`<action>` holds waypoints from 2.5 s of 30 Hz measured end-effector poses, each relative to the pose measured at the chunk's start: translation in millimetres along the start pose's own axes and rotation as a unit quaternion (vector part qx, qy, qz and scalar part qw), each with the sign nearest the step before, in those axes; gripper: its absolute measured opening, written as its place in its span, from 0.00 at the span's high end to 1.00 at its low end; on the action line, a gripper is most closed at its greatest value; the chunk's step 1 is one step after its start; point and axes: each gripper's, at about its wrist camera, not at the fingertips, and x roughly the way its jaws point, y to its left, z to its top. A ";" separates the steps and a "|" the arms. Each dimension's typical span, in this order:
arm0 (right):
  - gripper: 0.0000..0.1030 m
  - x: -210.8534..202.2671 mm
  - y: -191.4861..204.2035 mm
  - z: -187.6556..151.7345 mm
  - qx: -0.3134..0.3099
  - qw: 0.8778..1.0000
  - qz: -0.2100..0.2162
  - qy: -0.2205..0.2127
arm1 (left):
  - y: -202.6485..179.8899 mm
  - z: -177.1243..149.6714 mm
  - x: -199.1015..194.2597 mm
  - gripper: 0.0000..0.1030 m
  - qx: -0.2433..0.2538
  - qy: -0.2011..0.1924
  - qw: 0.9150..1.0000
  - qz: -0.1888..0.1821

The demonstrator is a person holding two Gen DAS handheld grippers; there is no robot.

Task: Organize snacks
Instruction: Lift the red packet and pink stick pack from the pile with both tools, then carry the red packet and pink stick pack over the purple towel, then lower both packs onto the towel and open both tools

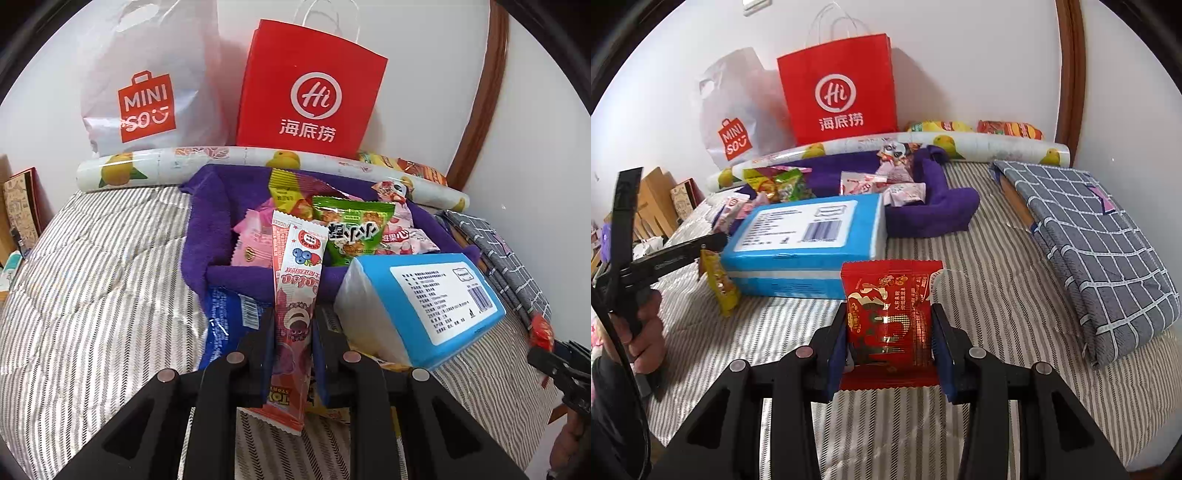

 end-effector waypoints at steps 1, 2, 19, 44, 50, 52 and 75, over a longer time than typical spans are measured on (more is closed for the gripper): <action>0.60 -2.5 1.6 -0.4 -0.001 1.000 0.003 -0.002 | 0.1 0.6 -2.2 0.83 -0.001 0.000 1.000 -0.003; 0.60 -4.7 3.2 -0.6 -0.001 1.000 0.005 -0.003 | 0.1 2.0 -6.1 0.83 -0.003 0.001 1.000 -0.003; 0.60 -17.7 25.1 5.3 -0.005 0.999 0.041 -0.002 | -45.2 8.0 -58.2 0.83 0.021 -0.001 0.998 -0.052; 0.60 33.2 16.7 120.4 -0.001 0.997 0.074 -0.023 | -63.5 82.0 -13.2 0.83 -0.005 0.033 0.997 -0.072; 0.60 77.8 6.6 154.5 -0.002 0.997 0.071 -0.007 | -68.1 105.5 21.9 0.83 0.000 0.046 0.998 -0.052; 0.60 90.9 5.0 161.8 -0.004 0.998 0.070 0.000 | -69.5 114.1 34.4 0.83 0.000 0.053 0.997 -0.054; 0.59 169.1 -13.4 155.3 0.009 0.994 0.080 0.074 | -82.8 134.4 104.3 0.82 0.019 0.109 0.994 -0.020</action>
